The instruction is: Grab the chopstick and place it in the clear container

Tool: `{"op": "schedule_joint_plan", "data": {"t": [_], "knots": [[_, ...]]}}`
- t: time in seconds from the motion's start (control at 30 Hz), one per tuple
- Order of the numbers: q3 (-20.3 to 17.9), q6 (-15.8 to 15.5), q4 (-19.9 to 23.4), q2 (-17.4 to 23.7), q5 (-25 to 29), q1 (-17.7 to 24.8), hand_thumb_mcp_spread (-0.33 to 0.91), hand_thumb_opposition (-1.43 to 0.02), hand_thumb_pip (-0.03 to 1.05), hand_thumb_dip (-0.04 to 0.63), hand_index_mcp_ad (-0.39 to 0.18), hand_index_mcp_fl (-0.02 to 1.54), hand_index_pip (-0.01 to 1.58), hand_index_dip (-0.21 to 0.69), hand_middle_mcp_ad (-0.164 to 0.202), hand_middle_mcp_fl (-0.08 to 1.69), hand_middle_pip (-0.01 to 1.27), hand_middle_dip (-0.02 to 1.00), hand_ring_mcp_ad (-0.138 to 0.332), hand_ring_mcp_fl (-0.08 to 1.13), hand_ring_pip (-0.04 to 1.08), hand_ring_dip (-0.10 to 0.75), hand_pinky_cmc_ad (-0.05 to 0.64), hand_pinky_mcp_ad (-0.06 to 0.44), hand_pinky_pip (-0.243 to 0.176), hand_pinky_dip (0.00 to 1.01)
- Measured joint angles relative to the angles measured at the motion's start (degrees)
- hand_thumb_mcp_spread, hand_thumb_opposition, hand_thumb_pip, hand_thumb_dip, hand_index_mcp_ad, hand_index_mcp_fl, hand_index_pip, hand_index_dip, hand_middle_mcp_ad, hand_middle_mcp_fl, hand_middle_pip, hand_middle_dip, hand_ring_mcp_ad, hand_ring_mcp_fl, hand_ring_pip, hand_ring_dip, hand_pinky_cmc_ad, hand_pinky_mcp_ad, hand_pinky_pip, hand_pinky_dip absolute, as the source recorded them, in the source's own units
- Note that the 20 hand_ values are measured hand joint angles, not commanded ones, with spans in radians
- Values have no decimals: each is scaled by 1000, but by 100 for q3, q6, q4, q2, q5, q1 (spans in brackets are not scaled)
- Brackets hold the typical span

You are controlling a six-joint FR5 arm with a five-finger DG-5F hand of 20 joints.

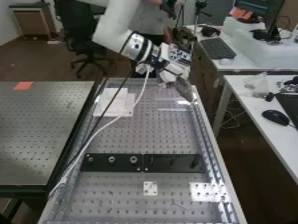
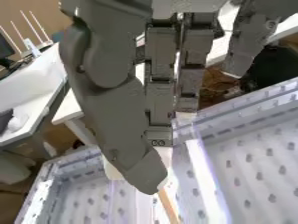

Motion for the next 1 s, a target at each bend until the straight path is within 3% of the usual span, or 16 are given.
{"op": "schedule_joint_plan", "data": {"t": [0.63, 0.77, 0.9, 1.0], "knots": [[-75, 0, 86, -54, -199, 18, 834, -1136, 421, 286, -161, 1401, 311, 463, 17, 1386, 126, 667, 52, 595, 119, 557, 351, 332, 2, 154], [-4, -3, 6, -81, -129, 15, 654, -1002, 426, 290, -145, 1138, 188, 447, 21, 1337, 133, 672, 51, 480, 108, 557, 351, 332, 2, 155], [66, 19, -63, -104, -455, 4, 532, -915, 422, 288, -148, 860, 101, 407, 21, 1052, 89, 672, 52, 326, 82, 553, 351, 328, 0, 206], [68, 47, -57, -103, -455, -4, 469, -850, 496, 290, -152, 702, 70, 377, 23, 923, 80, 672, 52, 258, 80, 531, 361, 332, -35, 276]]}}
